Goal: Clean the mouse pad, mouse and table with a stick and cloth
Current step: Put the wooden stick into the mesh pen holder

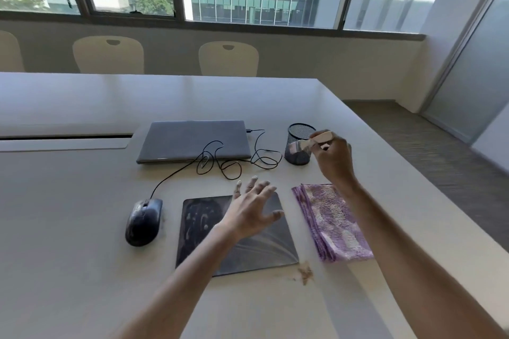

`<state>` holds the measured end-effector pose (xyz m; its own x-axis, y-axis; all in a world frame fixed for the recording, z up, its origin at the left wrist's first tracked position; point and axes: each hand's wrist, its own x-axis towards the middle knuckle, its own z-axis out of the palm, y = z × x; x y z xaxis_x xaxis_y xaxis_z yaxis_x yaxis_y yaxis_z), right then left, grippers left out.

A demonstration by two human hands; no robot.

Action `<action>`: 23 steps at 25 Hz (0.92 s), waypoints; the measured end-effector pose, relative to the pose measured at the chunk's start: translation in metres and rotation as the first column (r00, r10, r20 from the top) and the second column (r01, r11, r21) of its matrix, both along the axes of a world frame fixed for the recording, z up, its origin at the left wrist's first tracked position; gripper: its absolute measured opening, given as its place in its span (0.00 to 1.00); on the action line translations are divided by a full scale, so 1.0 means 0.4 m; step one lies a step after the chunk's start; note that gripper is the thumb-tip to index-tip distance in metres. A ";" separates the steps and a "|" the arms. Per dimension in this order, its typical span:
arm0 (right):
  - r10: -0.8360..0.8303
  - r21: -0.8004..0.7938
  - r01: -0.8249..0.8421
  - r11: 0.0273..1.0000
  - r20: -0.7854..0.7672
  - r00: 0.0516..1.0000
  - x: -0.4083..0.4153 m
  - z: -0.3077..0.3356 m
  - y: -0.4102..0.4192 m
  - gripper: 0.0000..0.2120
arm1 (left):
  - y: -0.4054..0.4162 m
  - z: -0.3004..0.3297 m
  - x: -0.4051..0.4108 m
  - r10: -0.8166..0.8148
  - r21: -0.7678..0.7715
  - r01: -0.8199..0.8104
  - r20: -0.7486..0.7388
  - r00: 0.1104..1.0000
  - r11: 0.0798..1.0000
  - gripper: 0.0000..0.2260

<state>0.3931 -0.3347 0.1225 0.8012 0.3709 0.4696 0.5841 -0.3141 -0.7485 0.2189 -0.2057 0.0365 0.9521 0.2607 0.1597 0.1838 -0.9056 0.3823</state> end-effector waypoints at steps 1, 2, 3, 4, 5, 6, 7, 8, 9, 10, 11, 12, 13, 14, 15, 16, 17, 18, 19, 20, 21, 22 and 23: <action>-0.025 0.015 0.025 1.000 0.004 1.000 0.019 0.006 -0.005 0.04 | -0.006 -0.004 0.017 0.009 0.003 -0.009 0.011 1.000 1.000 0.32; -0.044 0.032 0.044 0.999 0.001 0.999 0.036 0.010 -0.008 0.04 | -0.009 -0.008 0.031 0.020 0.004 -0.020 0.019 1.000 1.000 0.32; -0.060 0.046 0.060 0.997 -0.009 0.998 0.052 0.014 -0.008 0.04 | -0.012 -0.012 0.046 0.032 0.007 -0.033 0.018 0.999 0.999 0.32; -0.073 0.055 0.074 0.996 -0.022 0.997 0.068 0.017 -0.007 0.05 | -0.014 -0.015 0.060 0.045 0.014 -0.045 0.010 0.999 0.999 0.32; -0.084 0.057 0.085 0.995 -0.031 0.996 0.082 0.019 -0.004 0.06 | -0.016 -0.021 0.069 0.058 0.027 -0.058 -0.006 0.998 0.998 0.32; -0.095 0.054 0.096 0.994 -0.034 0.995 0.097 0.020 -0.001 0.07 | -0.018 -0.027 0.077 0.069 0.045 -0.068 -0.022 0.997 0.997 0.33; -0.103 0.046 0.104 0.993 -0.033 0.994 0.110 0.020 0.004 0.09 | -0.019 -0.035 0.081 0.076 0.067 -0.073 -0.037 0.996 0.995 0.34; -0.109 0.035 0.110 0.993 -0.032 0.993 0.121 0.020 0.009 0.11 | -0.020 -0.044 0.083 0.080 0.090 -0.075 -0.049 0.996 0.993 0.35; -0.114 0.025 0.114 0.993 -0.032 0.993 0.132 0.019 0.013 0.12 | -0.021 -0.053 0.083 0.084 0.111 -0.077 -0.057 0.995 0.991 0.35; -0.117 0.012 0.117 0.993 -0.033 0.993 0.142 0.017 0.017 0.12 | -0.022 -0.062 0.084 0.087 0.127 -0.079 -0.061 0.994 0.989 0.36; -0.120 -0.003 0.120 0.993 -0.035 0.992 0.152 0.015 0.022 0.11 | -0.023 -0.068 0.085 0.092 0.136 -0.082 -0.063 0.994 0.987 0.36; -0.124 -0.020 0.123 0.992 -0.033 0.992 0.162 0.013 0.028 0.10 | -0.024 -0.072 0.086 0.096 0.140 -0.086 -0.063 0.993 0.986 0.36; -0.127 -0.042 0.126 0.991 -0.027 0.992 0.169 0.012 0.034 0.09 | -0.024 -0.075 0.087 0.100 0.142 -0.090 -0.063 0.993 0.986 0.36; -0.130 -0.064 0.128 0.990 -0.022 0.991 0.176 0.011 0.040 0.09 | -0.024 -0.077 0.088 0.103 0.144 -0.093 -0.063 0.993 0.985 0.35; -0.130 -0.087 0.128 0.988 -0.018 0.991 0.181 0.010 0.046 0.08 | -0.024 -0.079 0.088 0.105 0.146 -0.095 -0.062 0.993 0.985 0.35; -0.130 -0.105 0.128 0.986 -0.019 0.991 0.188 0.008 0.052 0.08 | -0.024 -0.081 0.088 0.106 0.146 -0.097 -0.060 0.993 0.984 0.35; -0.131 -0.121 0.127 0.984 -0.020 0.991 0.193 0.006 0.056 0.08 | -0.025 -0.082 0.088 0.107 0.145 -0.098 -0.058 0.993 0.985 0.35; -0.132 -0.138 0.127 0.982 -0.025 0.991 0.197 0.005 0.061 0.08 | -0.025 -0.083 0.087 0.109 0.143 -0.100 -0.057 0.992 0.985 0.34; -0.134 -0.153 0.127 0.980 -0.034 0.990 0.199 0.003 0.065 0.07 | -0.025 -0.083 0.086 0.110 0.140 -0.101 -0.056 0.992 0.985 0.34; -0.135 -0.166 0.126 0.978 -0.041 0.990 0.203 -0.001 0.070 0.06 | -0.026 -0.082 0.086 0.111 0.136 -0.102 -0.055 0.992 0.985 0.34; -0.133 -0.176 0.124 0.977 -0.040 0.990 0.204 -0.004 0.073 0.06 | -0.026 -0.080 0.086 0.111 0.131 -0.103 -0.055 0.992 0.986 0.34; -0.129 -0.179 0.120 0.976 -0.038 0.991 0.205 -0.006 0.076 0.07 | -0.027 -0.079 0.086 0.110 0.126 -0.102 -0.055 0.992 0.987 0.34; -0.125 -0.182 0.114 0.977 -0.046 0.991 0.208 -0.008 0.079 0.07 | -0.027 -0.078 0.086 0.109 0.123 -0.102 -0.054 0.993 0.987 0.34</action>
